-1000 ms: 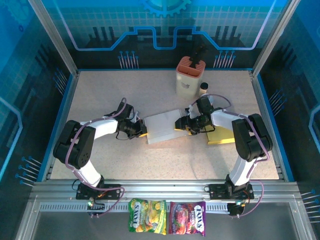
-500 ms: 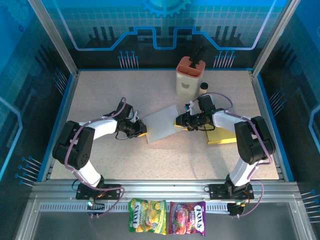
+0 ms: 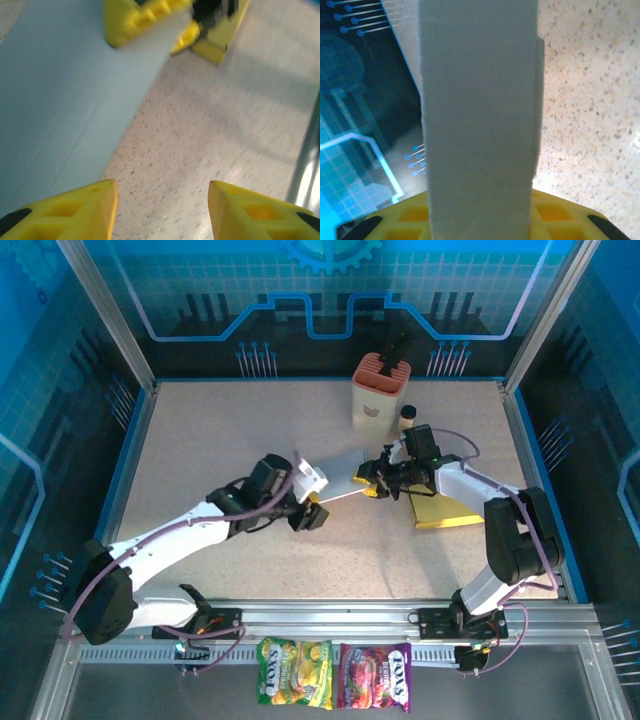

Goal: Fold the paper box

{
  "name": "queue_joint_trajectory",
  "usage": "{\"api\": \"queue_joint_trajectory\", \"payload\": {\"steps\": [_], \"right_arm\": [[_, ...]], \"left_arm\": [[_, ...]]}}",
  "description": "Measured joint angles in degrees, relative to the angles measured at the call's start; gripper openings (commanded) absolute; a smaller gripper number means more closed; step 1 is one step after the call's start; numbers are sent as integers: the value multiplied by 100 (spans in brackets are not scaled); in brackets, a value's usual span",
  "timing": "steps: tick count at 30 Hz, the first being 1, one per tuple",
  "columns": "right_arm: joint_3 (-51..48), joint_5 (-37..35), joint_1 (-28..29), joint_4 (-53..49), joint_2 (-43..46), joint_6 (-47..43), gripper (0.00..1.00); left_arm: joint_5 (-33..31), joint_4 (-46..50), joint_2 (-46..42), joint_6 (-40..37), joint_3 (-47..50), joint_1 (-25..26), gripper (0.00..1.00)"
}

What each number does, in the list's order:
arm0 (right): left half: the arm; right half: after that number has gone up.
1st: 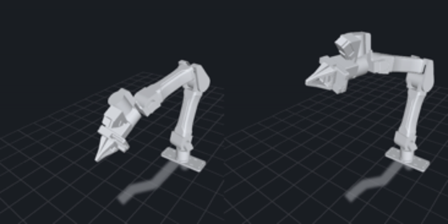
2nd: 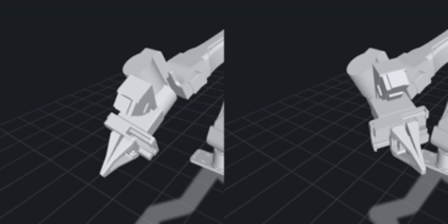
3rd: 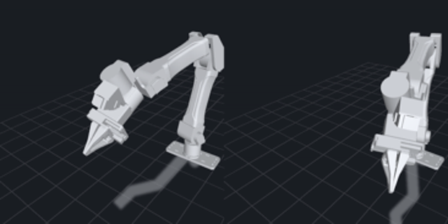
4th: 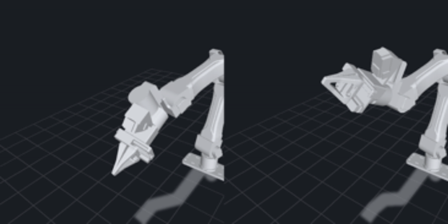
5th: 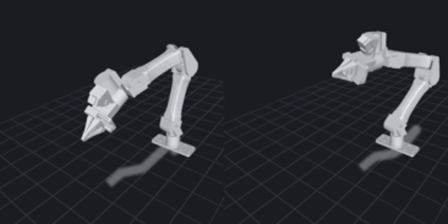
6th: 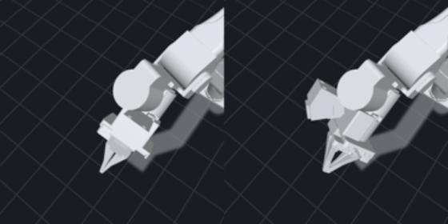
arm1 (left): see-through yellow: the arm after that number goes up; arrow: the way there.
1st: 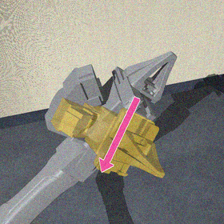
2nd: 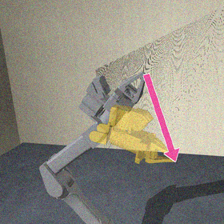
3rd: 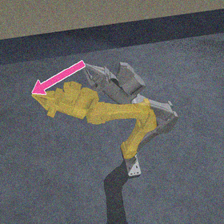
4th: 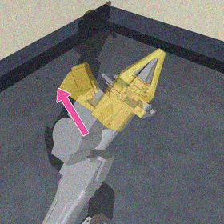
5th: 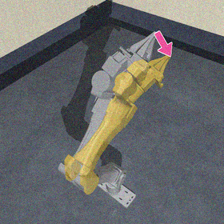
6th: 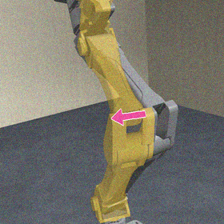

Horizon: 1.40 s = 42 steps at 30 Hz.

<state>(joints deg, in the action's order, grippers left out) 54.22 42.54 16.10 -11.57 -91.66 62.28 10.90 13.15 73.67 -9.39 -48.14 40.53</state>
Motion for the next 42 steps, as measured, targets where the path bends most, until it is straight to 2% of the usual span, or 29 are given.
{"api": "queue_joint_trajectory", "payload": {"steps": [4, 12, 23, 29, 33, 37, 42], "right_arm": [[15, 46, -4, -326, 116, 461, 29], [168, -160, -127, -669, 192, 901, 29], [170, -11, -144, -933, 339, 1117, 28], [175, 125, -240, -1169, 431, 1032, 26], [175, 302, -229, -1473, 433, 1014, 26], [175, 387, -229, -1576, 433, 1016, 26], [175, 509, -229, -1648, 433, 1016, 26]], "left_arm": [[-1012, 229, 437, -831, -142, 367, 59], [-1888, 264, 1021, -1829, -511, 584, 59], [-2518, 46, 1451, -2273, -551, 688, 60], [-2573, -4, 837, -2251, -485, 710, 60], [-2673, -262, -33, -2199, -396, 693, 77], [-2715, -356, -321, -2273, -223, 693, 79], [-2544, -260, 138, -2555, -188, 693, 85]]}}
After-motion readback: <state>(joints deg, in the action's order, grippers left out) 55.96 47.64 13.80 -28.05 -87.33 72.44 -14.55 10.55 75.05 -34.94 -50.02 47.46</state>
